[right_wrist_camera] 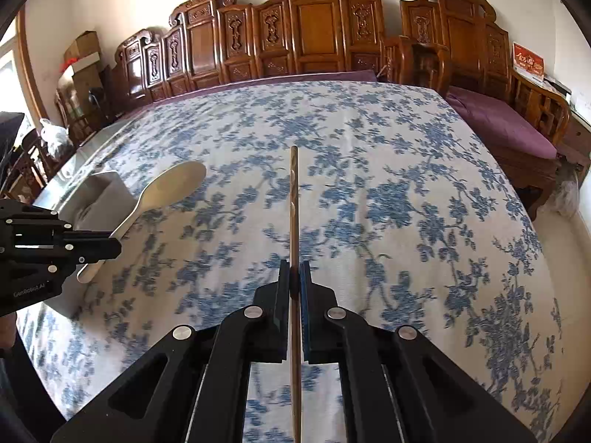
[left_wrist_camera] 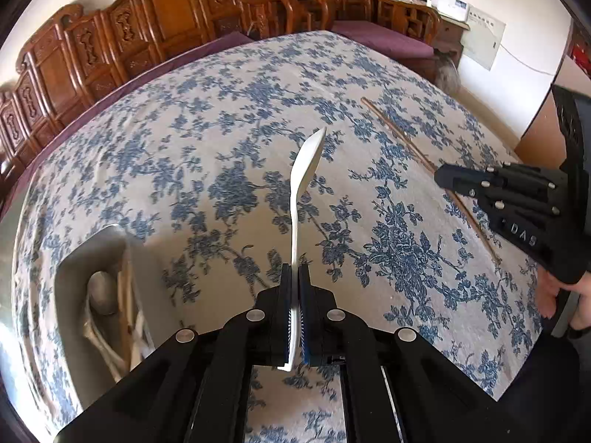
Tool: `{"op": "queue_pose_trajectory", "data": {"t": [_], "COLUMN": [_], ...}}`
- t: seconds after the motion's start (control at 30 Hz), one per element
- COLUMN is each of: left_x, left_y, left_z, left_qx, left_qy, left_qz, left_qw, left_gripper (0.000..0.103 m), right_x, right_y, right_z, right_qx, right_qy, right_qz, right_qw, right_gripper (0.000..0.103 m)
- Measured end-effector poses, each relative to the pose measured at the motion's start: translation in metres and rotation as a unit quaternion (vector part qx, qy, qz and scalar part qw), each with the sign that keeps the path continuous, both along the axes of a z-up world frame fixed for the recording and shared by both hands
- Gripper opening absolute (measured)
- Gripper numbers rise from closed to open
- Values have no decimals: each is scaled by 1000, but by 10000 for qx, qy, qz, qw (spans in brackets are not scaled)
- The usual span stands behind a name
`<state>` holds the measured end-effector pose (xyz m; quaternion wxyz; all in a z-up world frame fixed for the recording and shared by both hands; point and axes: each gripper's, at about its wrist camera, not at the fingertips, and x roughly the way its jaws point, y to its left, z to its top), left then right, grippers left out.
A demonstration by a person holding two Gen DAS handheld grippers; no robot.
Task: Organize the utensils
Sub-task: 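Carry the white spoon into the grey tray and open the left gripper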
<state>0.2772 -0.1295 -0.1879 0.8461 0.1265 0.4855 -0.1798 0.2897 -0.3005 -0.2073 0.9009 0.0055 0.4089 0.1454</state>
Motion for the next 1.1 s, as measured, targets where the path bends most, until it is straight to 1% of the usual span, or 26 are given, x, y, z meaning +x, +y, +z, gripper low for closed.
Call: {"op": "queue_pose_trajectory", "data": {"t": [0.27,0.53,0.87,1.1], "left_x": [-17,-33,-46,-46], "left_y": [21,53,103,132], "left_z": [20,33,30,14], "left_qx": [-77,-313,-409,-373], "left_qy": [-180,-297,-290,-157], "left_qz": [156,498,1005,1399], "left_qw": [9997,9978,9937,9893], "left_gripper": [3,3,3,3], "right_x": [-15,-33,-45,-44], "right_y": [27,52,74,75], "right_z": [10,15,21,19], "right_qx": [142,226,345,333], "right_qy": [-93,-117,-185,-163], "right_qz": [142,338,573,603], "right_qw": [9998,9991,9976,9975], "right_gripper": [6,6,6,6]}}
